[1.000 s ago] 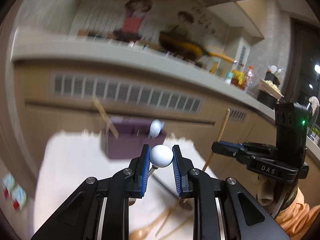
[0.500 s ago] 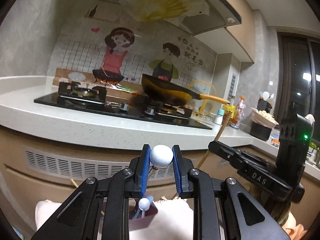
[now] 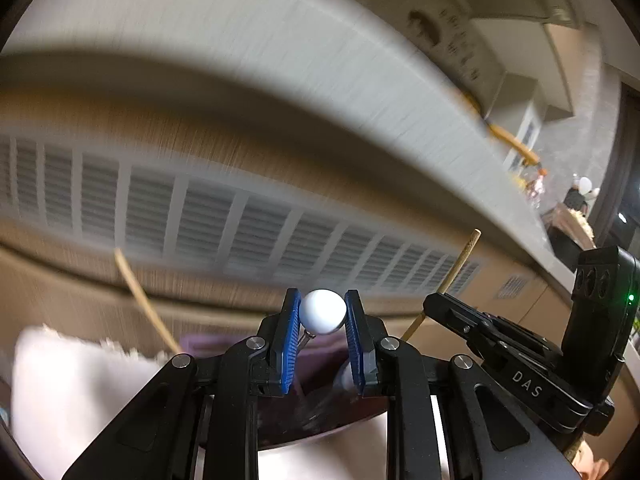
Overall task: Organize utensils
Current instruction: 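Carry both utensils over the purple holder and open both grippers to drop them, then grasp the wooden spoon by its handle with the left gripper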
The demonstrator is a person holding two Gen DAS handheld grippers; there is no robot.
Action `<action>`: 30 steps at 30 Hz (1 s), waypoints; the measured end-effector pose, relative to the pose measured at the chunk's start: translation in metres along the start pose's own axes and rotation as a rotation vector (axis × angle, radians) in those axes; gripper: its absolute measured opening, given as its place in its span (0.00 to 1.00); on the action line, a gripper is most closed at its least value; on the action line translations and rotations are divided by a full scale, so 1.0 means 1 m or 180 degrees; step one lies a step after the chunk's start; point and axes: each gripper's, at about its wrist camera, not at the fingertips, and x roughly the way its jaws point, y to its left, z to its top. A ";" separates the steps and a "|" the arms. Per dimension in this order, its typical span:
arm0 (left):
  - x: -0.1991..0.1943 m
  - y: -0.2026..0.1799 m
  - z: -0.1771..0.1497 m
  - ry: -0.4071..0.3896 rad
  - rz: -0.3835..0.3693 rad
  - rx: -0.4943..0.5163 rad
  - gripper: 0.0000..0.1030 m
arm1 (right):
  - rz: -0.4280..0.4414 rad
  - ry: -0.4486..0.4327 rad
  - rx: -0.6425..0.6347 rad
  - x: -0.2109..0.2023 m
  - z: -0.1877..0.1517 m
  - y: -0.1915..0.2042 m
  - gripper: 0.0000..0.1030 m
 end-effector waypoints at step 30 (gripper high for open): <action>-0.088 -0.051 -0.150 0.0830 0.0213 0.0956 0.54 | -0.0284 0.0703 -0.0369 -0.083 -0.121 -0.017 0.75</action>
